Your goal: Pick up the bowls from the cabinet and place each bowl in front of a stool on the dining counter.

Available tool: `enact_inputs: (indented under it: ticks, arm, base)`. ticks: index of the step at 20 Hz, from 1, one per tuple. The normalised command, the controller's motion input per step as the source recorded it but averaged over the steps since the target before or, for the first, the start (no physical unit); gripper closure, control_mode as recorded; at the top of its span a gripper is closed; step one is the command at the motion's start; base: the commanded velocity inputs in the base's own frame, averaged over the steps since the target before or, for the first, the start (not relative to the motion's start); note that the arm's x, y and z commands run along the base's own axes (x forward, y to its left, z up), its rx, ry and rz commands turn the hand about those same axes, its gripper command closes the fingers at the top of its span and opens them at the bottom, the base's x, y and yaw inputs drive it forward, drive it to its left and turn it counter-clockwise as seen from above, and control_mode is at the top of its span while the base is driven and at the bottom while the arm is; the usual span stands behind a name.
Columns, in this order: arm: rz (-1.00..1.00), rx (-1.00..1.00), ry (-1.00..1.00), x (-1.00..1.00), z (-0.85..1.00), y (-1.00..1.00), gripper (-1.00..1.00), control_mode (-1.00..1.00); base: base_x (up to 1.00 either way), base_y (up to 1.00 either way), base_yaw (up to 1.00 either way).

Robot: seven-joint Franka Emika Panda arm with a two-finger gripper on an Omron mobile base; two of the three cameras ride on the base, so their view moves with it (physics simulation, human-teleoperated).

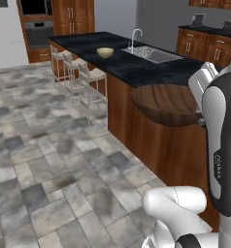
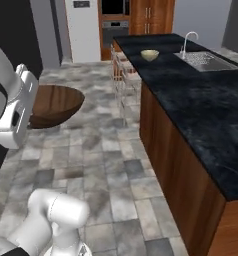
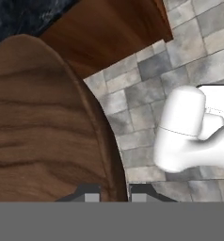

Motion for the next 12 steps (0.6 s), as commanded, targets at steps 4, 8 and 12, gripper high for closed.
enact_inputs:
  ticks: [4, 8, 12]
  arm:
    - [0.00, 0.00, 0.00, 0.00, 0.00, 0.00, 1.00, 1.00]
    - [0.00, 0.00, 0.00, 0.00, 0.00, 0.00, 1.00, 1.00]
    - [0.00, 0.00, 0.00, 0.00, 0.00, 0.00, 1.00, 1.00]
  base:
    - [1.00, 1.00, -0.44]
    - [1.00, 1.00, -0.32]
    - [1.00, 1.00, -0.23]
